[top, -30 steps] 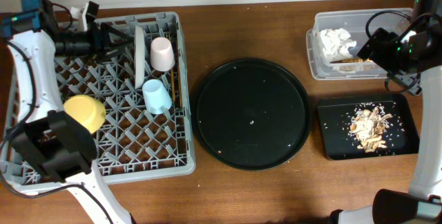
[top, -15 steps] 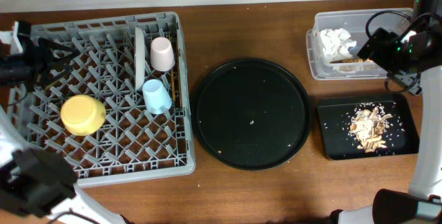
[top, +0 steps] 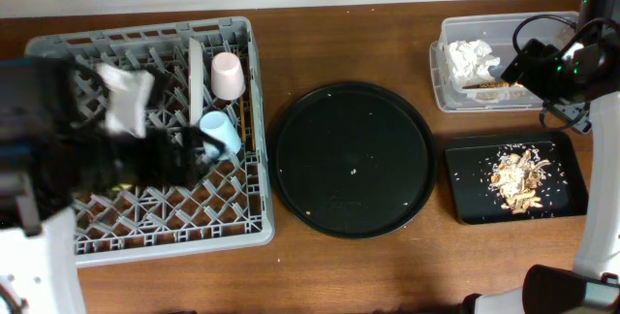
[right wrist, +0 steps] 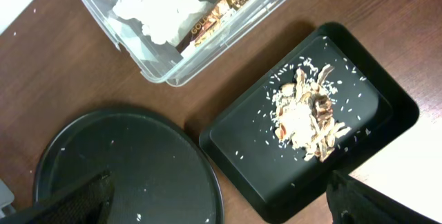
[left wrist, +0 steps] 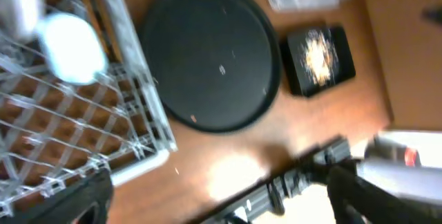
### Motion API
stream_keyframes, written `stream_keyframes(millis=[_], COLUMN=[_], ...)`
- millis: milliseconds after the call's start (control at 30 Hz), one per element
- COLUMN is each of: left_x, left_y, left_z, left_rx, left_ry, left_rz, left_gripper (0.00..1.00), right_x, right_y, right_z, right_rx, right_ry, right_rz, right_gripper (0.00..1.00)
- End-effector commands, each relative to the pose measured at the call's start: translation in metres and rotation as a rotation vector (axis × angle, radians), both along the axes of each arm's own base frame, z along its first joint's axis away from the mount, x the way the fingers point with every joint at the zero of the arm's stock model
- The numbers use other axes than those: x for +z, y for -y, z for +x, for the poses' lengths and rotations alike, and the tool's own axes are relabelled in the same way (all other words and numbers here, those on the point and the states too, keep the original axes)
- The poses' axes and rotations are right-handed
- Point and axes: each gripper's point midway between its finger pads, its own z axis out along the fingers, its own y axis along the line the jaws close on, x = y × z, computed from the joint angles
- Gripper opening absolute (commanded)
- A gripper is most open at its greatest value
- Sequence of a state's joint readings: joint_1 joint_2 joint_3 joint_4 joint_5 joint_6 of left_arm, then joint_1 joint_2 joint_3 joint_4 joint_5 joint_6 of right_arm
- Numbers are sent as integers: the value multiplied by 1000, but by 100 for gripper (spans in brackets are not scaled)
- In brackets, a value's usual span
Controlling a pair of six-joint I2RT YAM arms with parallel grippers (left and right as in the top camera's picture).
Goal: Sort waste into correct bins and load items into the dishwasher rack
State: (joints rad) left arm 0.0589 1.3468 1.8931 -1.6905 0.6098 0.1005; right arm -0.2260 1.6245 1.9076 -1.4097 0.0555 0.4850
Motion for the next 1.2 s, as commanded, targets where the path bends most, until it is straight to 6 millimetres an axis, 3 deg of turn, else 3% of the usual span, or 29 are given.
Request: stream_keyframes(millis=[0, 333, 433, 600, 700, 867, 1067, 1167], left_x=[-12, -13, -24, -67, -104, -162, -211, -219], left_y=[14, 18, 3, 4, 16, 21, 14, 4], left_z=[-17, -19, -15, -11, 3, 13, -5, -10], left_rx=[-66, -82, -54, -159, -289, -291, -254, -203], left_ry=[-28, -27, -33, -50, 110, 318, 463, 561], left_rz=[27, 30, 131, 213, 252, 261, 285, 334], left_gripper=[99, 99, 99, 99, 99, 99, 99, 99], right_x=[2, 2, 2, 2, 2, 2, 2, 2], right_y=[2, 2, 2, 2, 2, 2, 2, 2], right_z=[1, 1, 1, 1, 1, 1, 1, 1], right_rx=[4, 4, 4, 4, 4, 4, 4, 4], right_ry=[3, 3, 3, 3, 3, 3, 3, 3], right_rz=[-10, -10, -10, -10, -10, -10, -10, -10], right_gripper=[99, 99, 99, 99, 99, 99, 98, 99])
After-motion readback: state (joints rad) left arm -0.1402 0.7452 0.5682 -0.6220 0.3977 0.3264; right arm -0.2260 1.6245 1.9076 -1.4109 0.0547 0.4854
